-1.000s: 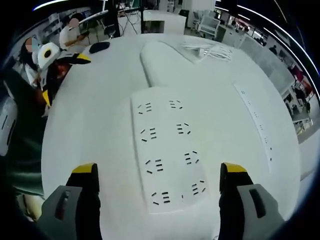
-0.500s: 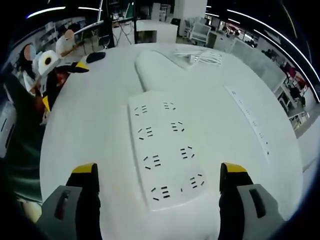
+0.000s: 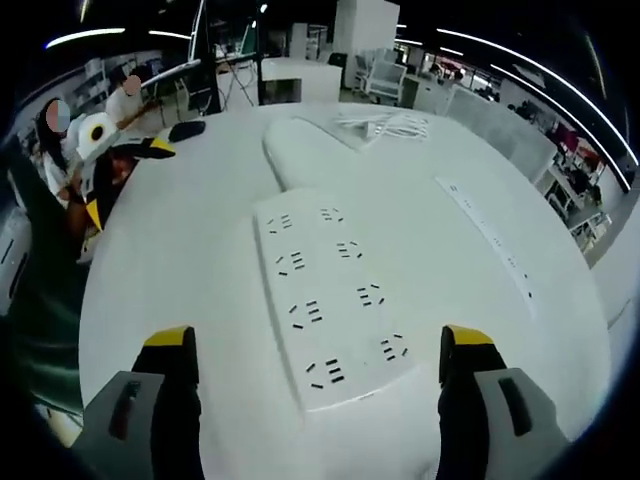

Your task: Straighten the power strip on the desk, plug the charger into it

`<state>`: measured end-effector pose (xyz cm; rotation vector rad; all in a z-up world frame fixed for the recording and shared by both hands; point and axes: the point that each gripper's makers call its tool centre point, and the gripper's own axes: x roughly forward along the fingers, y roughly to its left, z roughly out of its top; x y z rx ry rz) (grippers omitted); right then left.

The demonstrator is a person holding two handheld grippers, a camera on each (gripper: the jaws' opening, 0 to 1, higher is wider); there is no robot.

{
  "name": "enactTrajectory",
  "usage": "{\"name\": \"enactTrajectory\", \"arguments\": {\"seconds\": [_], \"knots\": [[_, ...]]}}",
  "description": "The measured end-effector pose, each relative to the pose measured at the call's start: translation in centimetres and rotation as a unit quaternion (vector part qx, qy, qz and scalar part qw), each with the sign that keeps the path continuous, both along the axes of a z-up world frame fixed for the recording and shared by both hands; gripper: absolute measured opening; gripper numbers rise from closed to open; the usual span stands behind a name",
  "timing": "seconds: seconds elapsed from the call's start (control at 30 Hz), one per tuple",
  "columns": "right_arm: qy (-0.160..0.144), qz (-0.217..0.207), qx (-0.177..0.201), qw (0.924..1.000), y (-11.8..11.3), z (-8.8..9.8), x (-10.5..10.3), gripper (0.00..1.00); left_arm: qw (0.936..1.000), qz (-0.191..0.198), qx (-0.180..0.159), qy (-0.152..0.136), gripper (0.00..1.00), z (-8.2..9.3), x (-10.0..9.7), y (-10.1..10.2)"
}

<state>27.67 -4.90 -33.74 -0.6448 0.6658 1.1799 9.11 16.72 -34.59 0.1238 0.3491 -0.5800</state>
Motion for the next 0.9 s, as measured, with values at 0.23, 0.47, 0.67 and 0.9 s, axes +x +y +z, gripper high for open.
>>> {"name": "enactTrajectory", "arguments": {"seconds": [0.23,0.47,0.67,0.9], "knots": [[-0.013,-0.008,0.016,0.9998,-0.3,0.6,-0.2,1.00,1.0000,0.001,0.001,-0.001,1.00,0.1,-0.1,0.0],[-0.024,-0.026,0.039,0.9986,-1.3,1.5,0.0,1.00,1.0000,0.003,0.003,-0.001,1.00,0.2,-0.2,0.1],[-0.031,-0.038,0.043,0.9978,-2.8,2.0,-0.6,1.00,1.0000,0.003,0.003,-0.002,1.00,0.3,-0.3,0.2],[-0.042,-0.049,0.055,0.9964,-3.5,2.6,-0.8,1.00,1.0000,-0.001,0.004,-0.005,1.00,0.5,0.0,-0.1]]}}
